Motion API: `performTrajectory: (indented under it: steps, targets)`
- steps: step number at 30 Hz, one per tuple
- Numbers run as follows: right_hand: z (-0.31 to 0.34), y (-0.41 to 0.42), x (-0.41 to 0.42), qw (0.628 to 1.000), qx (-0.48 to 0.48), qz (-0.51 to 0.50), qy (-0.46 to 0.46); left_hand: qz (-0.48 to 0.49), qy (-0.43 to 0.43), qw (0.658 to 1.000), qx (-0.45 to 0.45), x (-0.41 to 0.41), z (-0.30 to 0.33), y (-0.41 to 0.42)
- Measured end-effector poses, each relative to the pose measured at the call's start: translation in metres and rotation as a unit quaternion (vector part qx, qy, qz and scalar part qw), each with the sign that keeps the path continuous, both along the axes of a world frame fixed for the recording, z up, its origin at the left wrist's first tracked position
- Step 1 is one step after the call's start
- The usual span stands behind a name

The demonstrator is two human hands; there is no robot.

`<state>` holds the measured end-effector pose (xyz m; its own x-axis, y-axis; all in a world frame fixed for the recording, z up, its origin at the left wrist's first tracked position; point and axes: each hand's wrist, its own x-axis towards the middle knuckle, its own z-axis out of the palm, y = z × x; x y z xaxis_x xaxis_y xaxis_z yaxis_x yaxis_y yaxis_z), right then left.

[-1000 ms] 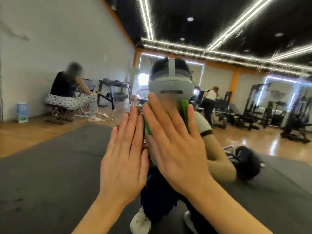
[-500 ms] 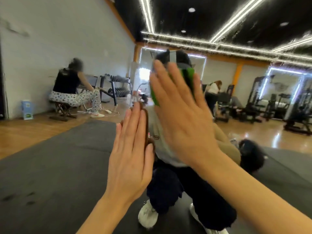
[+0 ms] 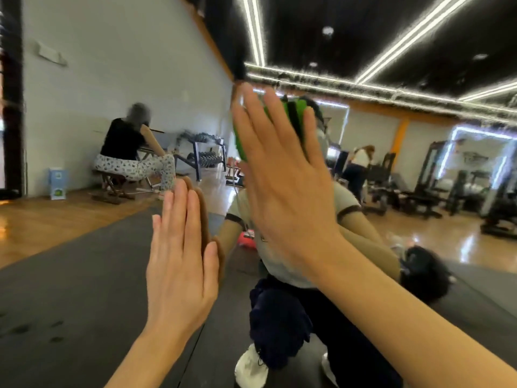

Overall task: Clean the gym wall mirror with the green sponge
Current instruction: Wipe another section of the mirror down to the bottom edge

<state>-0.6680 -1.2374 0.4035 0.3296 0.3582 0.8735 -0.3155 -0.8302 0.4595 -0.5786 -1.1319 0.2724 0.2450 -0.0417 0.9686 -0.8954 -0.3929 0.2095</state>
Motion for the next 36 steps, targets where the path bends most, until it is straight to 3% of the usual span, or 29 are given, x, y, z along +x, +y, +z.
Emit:
performTrajectory:
  steps: [4, 7, 14, 19, 22, 26, 28, 33, 36]
  targets:
    - [-0.025, -0.056, -0.067, 0.996, 0.082, -0.014, -0.036, -0.012, -0.001, 1.000, -0.003, 0.000, -0.001, 0.001]
    - [-0.030, -0.056, -0.068, 0.988, 0.133, -0.015, -0.074, -0.011, 0.001, 1.000, -0.006, 0.001, 0.000, 0.002]
    - [0.000, 0.007, 0.008, 0.999, 0.018, 0.001, -0.033, -0.003, -0.001, 1.000, 0.001, 0.002, -0.001, 0.003]
    - [-0.109, -0.026, -0.041, 0.993, -0.052, -0.043, 0.101, -0.001, -0.004, 1.000, 0.008, 0.001, 0.001, 0.003]
    - [-0.103, -0.035, -0.053, 0.980, -0.109, -0.055, 0.155, -0.006, 0.005, 1.000, 0.012, -0.001, 0.001, 0.004]
    - [-0.003, -0.010, -0.015, 0.999, -0.023, -0.026, 0.024, -0.006, 0.007, 1.000, 0.011, -0.001, 0.000, 0.004]
    - [0.008, -0.001, -0.005, 1.000, 0.007, -0.027, -0.013, -0.007, 0.008, 1.000, 0.009, -0.002, 0.001, 0.004]
    - [-0.118, -0.016, -0.035, 0.983, -0.092, -0.066, 0.142, -0.022, -0.012, 0.999, 0.036, 0.001, 0.000, 0.019]
    - [-0.111, -0.022, -0.037, 0.975, -0.127, -0.055, 0.176, -0.013, -0.022, 0.999, 0.037, 0.008, 0.005, 0.033]
